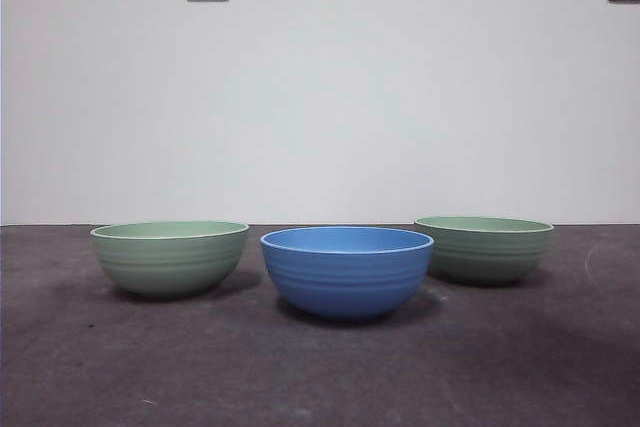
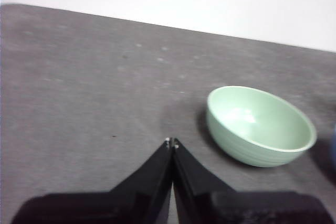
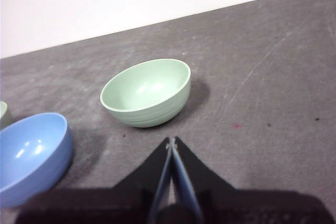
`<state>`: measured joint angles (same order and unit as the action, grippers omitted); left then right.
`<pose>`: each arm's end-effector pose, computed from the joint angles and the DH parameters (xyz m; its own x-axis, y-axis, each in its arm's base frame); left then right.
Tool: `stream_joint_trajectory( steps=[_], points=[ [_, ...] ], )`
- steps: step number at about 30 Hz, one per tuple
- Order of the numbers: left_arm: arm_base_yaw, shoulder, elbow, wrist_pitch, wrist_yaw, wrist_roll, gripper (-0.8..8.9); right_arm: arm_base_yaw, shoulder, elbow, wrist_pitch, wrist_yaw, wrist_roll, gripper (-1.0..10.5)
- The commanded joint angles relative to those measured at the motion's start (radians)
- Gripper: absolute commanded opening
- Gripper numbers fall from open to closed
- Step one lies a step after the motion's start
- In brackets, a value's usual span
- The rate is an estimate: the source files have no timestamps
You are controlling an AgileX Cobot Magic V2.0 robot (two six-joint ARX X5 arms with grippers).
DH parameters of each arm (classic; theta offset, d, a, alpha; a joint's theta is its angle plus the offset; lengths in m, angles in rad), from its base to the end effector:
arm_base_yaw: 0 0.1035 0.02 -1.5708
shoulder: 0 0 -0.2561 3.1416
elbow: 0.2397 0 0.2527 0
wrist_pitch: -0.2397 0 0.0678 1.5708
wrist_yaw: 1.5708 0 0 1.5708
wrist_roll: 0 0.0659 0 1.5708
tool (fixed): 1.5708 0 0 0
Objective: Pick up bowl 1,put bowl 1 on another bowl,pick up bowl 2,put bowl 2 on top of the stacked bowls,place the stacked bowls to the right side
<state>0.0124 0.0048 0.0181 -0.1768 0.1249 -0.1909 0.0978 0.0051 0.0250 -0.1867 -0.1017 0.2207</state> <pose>0.1401 -0.0065 0.1463 0.9804 -0.1124 -0.1615 0.0777 0.9752 -0.2071 0.1383 0.0203 0.1475 0.9664 0.1968 -0.1652 -0.1558 0.9601 0.2323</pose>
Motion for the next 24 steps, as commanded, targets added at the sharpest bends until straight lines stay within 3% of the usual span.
stream_joint_trajectory(
  steps=[1, 7, 14, 18, 24],
  points=[
    [0.002, -0.003, -0.013, 0.007, 0.053, -0.058, -0.05, 0.001, -0.004, -0.014, 0.009, -0.002, 0.055, 0.0],
    [0.002, -0.003, 0.025, 0.018, 0.120, -0.138, -0.07, 0.001, -0.002, 0.042, 0.014, -0.004, 0.183, -0.1],
    [0.002, 0.039, 0.156, -0.050, 0.151, -0.154, -0.07, 0.002, 0.103, 0.175, 0.002, -0.040, 0.186, -0.1],
    [0.002, 0.113, 0.245, -0.097, 0.204, -0.142, -0.07, 0.002, 0.222, 0.280, -0.066, -0.092, 0.153, -0.1],
    [0.002, 0.279, 0.400, -0.220, 0.338, -0.055, -0.08, 0.002, 0.432, 0.492, -0.275, -0.214, 0.009, -0.1]
  ],
)
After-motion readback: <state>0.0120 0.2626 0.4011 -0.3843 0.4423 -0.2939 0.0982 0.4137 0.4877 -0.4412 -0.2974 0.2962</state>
